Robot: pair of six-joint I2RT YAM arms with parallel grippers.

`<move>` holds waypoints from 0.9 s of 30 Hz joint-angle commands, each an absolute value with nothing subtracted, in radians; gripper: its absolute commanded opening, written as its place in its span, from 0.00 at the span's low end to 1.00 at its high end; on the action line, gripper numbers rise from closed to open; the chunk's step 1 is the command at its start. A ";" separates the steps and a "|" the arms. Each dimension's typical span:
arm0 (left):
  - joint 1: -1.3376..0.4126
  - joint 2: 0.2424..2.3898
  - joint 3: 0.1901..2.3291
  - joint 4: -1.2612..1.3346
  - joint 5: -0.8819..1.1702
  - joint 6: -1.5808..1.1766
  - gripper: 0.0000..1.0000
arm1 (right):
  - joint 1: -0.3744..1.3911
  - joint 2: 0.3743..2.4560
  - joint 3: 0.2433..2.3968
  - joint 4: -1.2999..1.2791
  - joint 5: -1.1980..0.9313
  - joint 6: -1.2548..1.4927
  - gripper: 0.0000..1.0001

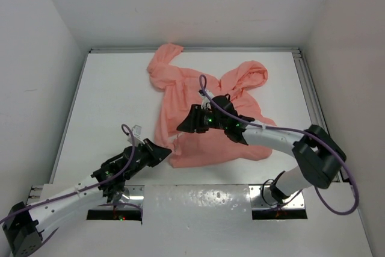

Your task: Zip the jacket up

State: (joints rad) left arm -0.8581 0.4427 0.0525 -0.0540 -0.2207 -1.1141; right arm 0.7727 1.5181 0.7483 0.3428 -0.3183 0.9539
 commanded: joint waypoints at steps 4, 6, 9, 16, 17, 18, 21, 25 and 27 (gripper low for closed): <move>-0.868 0.449 -0.041 -0.018 -0.176 -1.095 0.00 | 0.772 1.336 0.623 0.227 -0.267 0.850 0.71; -0.867 0.451 -0.046 0.017 -0.170 -1.100 0.00 | 0.772 1.332 0.585 0.258 -0.311 0.874 0.55; -0.867 0.446 -0.054 0.025 -0.164 -1.118 0.00 | 0.781 1.305 0.497 0.377 -0.362 0.936 0.32; -0.867 0.431 -0.092 0.054 -0.153 -1.160 0.00 | 0.802 1.374 0.355 0.706 -0.301 1.244 0.28; -0.867 0.426 -0.094 0.046 -0.155 -1.160 0.00 | 0.805 1.374 0.344 0.744 -0.290 1.274 0.32; -0.867 0.423 -0.094 0.035 -0.159 -1.161 0.00 | 0.808 1.422 0.335 0.796 -0.282 1.329 0.35; -0.867 0.407 -0.115 0.054 -0.147 -1.170 0.00 | 0.819 1.506 0.333 0.873 -0.235 1.420 0.52; -0.867 0.407 -0.103 0.048 -0.141 -1.152 0.00 | 0.828 1.606 0.348 0.971 -0.210 1.506 0.55; -0.867 0.405 -0.110 0.057 -0.140 -1.158 0.00 | 0.834 1.649 0.368 0.992 -0.204 1.543 0.56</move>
State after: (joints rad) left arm -0.8581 0.4122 0.0502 0.0040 -0.1539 -1.1561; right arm 0.8207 1.6089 0.3325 0.8314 -0.2443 1.4307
